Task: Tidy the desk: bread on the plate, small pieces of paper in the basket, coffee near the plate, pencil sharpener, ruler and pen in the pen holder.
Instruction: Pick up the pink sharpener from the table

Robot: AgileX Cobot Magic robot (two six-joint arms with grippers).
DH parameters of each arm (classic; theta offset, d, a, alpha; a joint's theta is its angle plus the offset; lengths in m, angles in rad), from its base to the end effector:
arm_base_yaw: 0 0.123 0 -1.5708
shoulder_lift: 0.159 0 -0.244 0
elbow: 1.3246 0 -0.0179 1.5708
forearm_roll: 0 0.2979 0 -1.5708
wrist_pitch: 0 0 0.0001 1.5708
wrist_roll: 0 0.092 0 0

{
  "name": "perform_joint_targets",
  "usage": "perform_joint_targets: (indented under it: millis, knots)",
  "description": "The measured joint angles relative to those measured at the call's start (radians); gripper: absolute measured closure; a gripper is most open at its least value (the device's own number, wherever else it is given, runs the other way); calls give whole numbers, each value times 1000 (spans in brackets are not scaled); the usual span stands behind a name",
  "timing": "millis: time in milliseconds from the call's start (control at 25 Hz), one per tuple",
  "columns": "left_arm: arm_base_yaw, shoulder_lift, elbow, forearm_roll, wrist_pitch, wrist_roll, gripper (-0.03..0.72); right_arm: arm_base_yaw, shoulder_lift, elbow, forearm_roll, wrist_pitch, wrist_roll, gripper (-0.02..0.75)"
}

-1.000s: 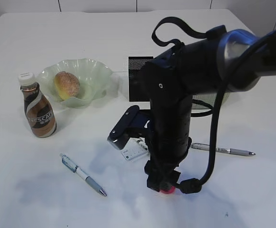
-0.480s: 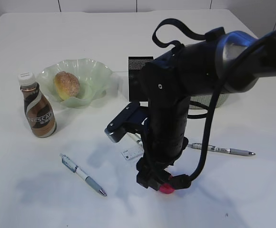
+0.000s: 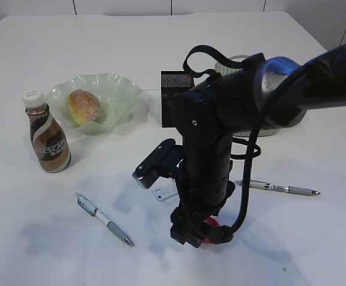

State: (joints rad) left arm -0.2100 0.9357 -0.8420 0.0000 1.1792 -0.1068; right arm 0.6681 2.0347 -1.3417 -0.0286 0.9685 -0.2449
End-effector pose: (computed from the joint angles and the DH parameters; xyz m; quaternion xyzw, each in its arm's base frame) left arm 0.2158 -0.0460 0.2705 0.0506 0.9802 -0.0302 0.1890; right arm 0.3130 0.2442 0.0743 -0.4481 0.8939 -0.0119 0.0008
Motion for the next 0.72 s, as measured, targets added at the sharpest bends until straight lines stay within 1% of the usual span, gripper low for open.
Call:
perform_joint_targets:
  millis: [720]
  knots:
    - [0, 0, 0, 0, -4, 0, 293, 0, 54, 0, -8, -17, 6, 196]
